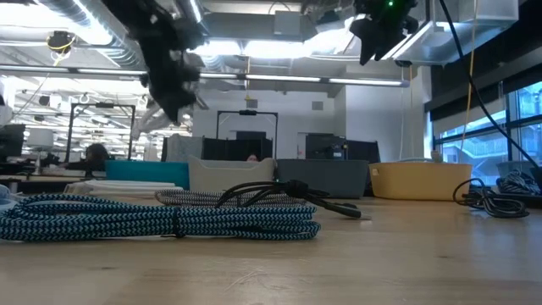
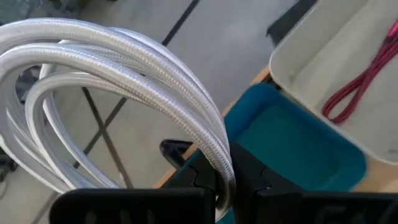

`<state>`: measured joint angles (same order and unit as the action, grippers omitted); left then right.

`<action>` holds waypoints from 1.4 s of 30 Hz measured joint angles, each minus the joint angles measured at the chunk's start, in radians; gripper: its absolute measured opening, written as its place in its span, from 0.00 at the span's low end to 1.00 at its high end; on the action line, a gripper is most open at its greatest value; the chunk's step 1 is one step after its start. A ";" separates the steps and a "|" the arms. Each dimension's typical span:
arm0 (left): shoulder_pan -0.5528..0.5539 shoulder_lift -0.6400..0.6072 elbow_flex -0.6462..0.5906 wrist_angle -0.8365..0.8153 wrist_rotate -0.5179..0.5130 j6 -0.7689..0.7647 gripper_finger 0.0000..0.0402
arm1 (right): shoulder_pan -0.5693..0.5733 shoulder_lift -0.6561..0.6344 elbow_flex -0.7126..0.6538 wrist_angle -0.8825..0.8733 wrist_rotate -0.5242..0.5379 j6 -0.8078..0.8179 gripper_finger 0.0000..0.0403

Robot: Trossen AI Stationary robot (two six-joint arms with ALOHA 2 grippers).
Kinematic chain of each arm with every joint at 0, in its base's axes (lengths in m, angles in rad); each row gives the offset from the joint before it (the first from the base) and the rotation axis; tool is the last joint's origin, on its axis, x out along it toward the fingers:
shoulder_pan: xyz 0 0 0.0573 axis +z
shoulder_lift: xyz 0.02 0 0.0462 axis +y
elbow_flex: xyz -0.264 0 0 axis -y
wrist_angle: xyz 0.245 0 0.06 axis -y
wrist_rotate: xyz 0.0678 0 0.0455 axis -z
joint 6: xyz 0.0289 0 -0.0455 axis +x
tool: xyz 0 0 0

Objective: Pick & Place USB Port
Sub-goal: Put the white HDMI cable into the blue bin

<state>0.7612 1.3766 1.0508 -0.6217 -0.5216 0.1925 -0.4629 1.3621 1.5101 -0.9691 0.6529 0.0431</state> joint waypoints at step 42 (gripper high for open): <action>-0.102 0.415 -0.009 0.028 -0.291 0.056 0.03 | 0.000 0.000 -0.001 -0.053 -0.003 0.005 0.71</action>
<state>0.6590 1.7917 1.0420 -0.5938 -0.8128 0.2489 -0.4629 1.3621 1.5093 -1.0222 0.6502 0.0479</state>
